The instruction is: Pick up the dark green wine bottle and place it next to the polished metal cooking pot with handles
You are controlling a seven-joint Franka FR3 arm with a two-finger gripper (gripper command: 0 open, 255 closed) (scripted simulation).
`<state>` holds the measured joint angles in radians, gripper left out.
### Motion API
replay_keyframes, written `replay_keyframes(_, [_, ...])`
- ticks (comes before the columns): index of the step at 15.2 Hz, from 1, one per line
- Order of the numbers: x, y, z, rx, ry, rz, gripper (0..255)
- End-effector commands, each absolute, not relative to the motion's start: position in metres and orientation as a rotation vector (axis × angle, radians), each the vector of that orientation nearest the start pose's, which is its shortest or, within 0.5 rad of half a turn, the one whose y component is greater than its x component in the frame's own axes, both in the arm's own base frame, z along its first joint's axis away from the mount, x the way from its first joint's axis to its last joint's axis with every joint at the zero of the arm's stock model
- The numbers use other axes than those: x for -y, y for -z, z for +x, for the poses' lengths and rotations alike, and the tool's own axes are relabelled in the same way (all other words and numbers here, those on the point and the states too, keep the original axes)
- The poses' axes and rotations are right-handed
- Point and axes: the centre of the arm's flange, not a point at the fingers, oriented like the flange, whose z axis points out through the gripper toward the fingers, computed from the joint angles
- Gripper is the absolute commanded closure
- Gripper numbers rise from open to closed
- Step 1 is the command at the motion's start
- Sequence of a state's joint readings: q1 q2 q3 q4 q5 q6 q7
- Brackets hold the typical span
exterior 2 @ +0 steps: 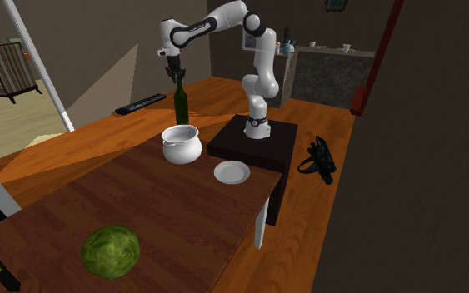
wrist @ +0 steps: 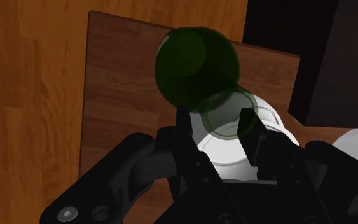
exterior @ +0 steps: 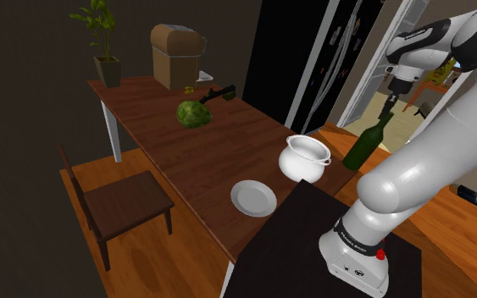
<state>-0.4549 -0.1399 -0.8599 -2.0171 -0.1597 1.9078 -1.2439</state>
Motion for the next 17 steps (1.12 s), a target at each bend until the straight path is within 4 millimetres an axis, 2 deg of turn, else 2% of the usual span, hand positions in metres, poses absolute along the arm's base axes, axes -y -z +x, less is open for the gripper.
replay_keyframes(1, [0.517,-0.478,0.108,-0.017,-0.073,-3.140,255])
replay_keyframes(17, [0.517,-0.394,0.108,-0.017,-0.073,-3.140,255])
